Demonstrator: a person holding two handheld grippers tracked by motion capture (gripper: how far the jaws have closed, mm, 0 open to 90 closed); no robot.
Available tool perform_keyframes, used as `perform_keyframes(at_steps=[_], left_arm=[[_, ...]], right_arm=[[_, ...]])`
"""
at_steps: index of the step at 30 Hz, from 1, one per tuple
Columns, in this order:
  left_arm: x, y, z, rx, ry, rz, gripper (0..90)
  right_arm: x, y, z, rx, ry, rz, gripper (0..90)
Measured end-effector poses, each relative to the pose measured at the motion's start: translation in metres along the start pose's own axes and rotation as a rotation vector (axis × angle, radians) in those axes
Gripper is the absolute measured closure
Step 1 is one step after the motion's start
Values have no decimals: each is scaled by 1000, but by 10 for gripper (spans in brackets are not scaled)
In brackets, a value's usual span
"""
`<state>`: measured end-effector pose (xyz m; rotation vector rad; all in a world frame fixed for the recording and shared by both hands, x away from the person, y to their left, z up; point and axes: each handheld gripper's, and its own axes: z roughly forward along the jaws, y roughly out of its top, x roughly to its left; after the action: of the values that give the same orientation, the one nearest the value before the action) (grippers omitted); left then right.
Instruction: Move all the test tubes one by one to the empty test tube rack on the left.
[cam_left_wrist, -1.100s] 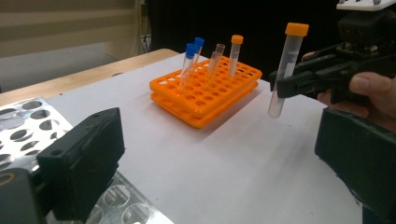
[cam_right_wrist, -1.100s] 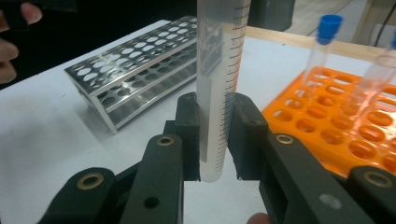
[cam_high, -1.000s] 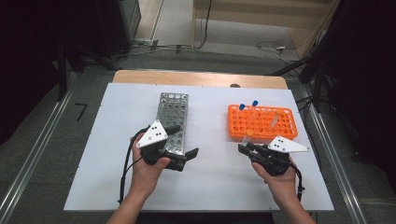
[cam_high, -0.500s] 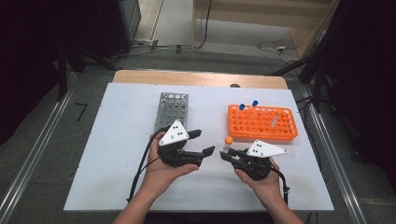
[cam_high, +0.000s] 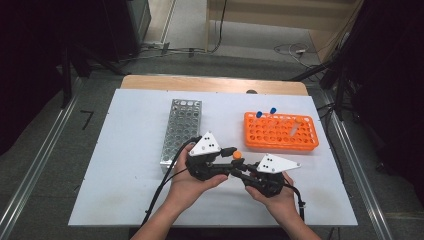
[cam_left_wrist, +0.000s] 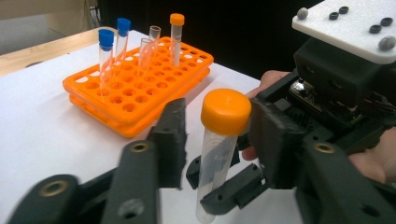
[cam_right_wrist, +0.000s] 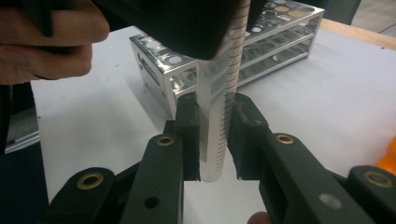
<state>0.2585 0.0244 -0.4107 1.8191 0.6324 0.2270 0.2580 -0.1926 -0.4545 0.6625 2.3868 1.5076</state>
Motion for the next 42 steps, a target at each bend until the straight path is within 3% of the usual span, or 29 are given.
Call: perform_keyframes(at_steps=[5,14,23,24,27,30,42], left_arm=[[0,0,1,-4,-16,-1,687],[2,0,0,-7,-11,0,701],[12,5,-9,-25,25,7,703],[14,6,-10,-28,29,5,703],[18,9,-13,-32,41,5,703],[24,10,-16,-39,52,-1,703],[49,17,-26,-60,103,-17,703]], right_arm=[[1,0,1,2,5,-2,732],[-1,0,1,-11,27,23,718],[-13,-2,-19,-34,-8,56,215],[-13,-2,-19,-34,-8,56,215],[-24,-6,-33,-27,-52,79,70],[-30,-9,-40,-26,-48,94,4],[-46,-30,-76,-37,-104,145,0]])
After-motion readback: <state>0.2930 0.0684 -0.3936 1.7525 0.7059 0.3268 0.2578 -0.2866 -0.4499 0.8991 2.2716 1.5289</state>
